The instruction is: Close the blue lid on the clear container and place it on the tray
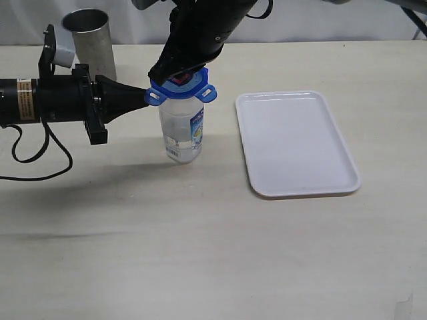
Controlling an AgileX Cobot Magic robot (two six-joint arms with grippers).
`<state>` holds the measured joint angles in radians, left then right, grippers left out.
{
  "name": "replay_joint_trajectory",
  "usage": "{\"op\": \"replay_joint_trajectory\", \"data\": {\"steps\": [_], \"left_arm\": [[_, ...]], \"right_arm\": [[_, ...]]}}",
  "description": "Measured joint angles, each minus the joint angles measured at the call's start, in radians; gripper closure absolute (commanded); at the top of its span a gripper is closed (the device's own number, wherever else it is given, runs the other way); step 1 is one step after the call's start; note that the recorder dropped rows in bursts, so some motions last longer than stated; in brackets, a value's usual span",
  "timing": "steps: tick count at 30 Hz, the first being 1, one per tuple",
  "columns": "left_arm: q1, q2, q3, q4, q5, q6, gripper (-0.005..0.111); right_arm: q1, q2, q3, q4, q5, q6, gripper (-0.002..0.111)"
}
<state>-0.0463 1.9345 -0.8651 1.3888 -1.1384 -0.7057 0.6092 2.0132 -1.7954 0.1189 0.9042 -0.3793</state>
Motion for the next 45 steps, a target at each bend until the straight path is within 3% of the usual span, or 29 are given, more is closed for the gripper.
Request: {"op": "replay_joint_trajectory", "data": {"steps": [6, 14, 17, 20, 26, 32, 37, 40, 45], "left_arm": [[0.000, 0.000, 0.002, -0.013, 0.020, 0.000, 0.107], [0.000, 0.000, 0.004, -0.114, 0.164, -0.023, 0.107], [0.000, -0.002, 0.051, -0.257, 0.192, 0.048, 0.107], [0.000, -0.002, 0.188, -0.561, 0.164, 0.291, 0.107], [0.000, -0.002, 0.217, -0.420, 0.066, 0.362, 0.107], [0.000, 0.011, 0.220, -0.407, 0.108, 0.366, 0.107], [0.000, 0.101, 0.220, -0.454, 0.028, 0.416, 0.106], [0.000, 0.139, 0.220, -0.488, -0.022, 0.439, 0.093], [0.000, 0.160, 0.220, -0.523, -0.051, 0.473, 0.041]], "right_arm": [[0.000, 0.000, 0.000, 0.000, 0.000, 0.000, 0.104], [0.000, 0.000, 0.000, 0.000, 0.000, 0.000, 0.104], [0.000, 0.000, 0.000, 0.000, 0.000, 0.000, 0.104], [0.000, 0.000, 0.000, 0.000, -0.002, -0.009, 0.104], [0.000, 0.000, 0.000, -0.008, -0.008, -0.020, 0.104], [0.000, 0.000, 0.000, -0.012, -0.010, -0.021, 0.104], [0.000, 0.000, 0.000, -0.012, -0.010, -0.021, 0.104], [0.000, 0.000, 0.000, -0.012, -0.010, -0.021, 0.104], [0.000, 0.000, 0.000, -0.012, -0.010, -0.021, 0.104]]}}
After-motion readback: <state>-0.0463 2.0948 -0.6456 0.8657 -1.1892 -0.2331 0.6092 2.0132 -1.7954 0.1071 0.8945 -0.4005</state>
